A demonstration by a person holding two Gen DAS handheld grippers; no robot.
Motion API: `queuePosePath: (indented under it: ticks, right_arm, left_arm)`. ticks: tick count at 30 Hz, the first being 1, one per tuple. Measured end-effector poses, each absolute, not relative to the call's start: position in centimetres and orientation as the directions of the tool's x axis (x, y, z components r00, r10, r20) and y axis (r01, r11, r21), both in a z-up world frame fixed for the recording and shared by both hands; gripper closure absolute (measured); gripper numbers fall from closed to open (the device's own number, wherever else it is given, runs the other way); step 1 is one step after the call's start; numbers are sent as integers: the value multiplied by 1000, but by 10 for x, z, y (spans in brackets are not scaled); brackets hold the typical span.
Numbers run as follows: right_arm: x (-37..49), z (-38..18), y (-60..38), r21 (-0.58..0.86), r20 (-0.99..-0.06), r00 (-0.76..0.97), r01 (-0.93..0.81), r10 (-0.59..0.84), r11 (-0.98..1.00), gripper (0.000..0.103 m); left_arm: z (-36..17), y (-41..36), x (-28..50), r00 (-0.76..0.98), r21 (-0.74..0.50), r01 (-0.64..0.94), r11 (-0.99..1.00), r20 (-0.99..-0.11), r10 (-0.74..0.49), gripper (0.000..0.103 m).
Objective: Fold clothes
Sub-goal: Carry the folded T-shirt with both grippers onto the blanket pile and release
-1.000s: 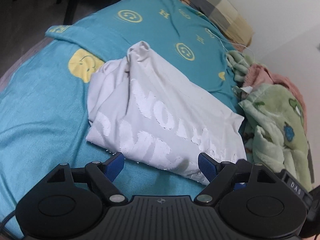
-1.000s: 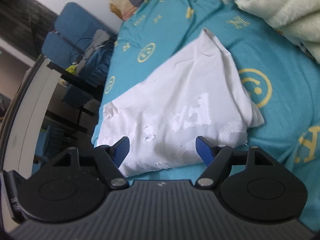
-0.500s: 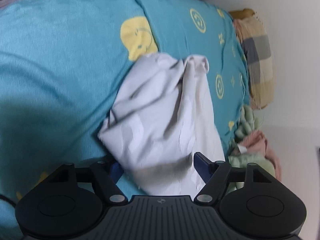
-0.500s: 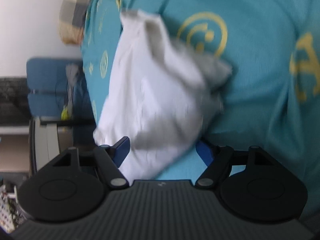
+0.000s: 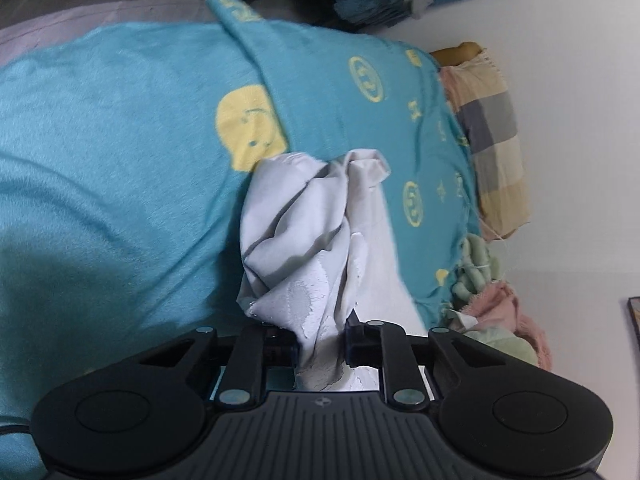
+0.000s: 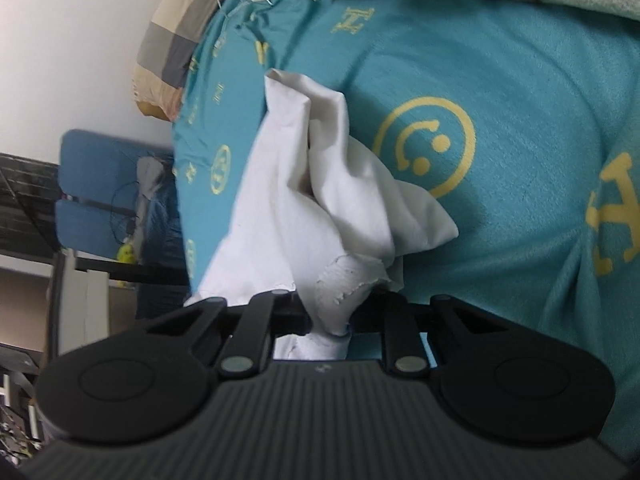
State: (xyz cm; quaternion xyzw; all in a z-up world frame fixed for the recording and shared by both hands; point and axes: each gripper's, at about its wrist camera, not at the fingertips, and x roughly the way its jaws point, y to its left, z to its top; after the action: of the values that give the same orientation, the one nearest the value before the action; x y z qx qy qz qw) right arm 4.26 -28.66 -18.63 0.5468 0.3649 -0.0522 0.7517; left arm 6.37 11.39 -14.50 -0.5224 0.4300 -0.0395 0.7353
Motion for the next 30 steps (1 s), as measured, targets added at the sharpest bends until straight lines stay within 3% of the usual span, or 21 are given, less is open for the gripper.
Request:
queuePosePath:
  ticks: [11, 22, 27, 30]
  right_arm:
    - [23, -77, -329, 877, -434, 862, 336, 262, 345, 86]
    - [18, 106, -494, 847, -236, 972, 205, 2, 490, 86]
    - [-11, 154, -558, 774, -152, 978, 208, -143, 599, 86]
    - [-31, 137, -577, 725, -182, 963, 269, -201, 634, 86]
  left_arm:
    - [-27, 57, 82, 640, -867, -249, 432, -482, -598, 87]
    - [127, -168, 151, 541, -932, 121, 342, -228, -810, 87]
    - [119, -260, 157, 424, -934, 242, 261, -140, -895, 85]
    - [72, -288, 149, 348, -907, 282, 314, -209, -914, 85]
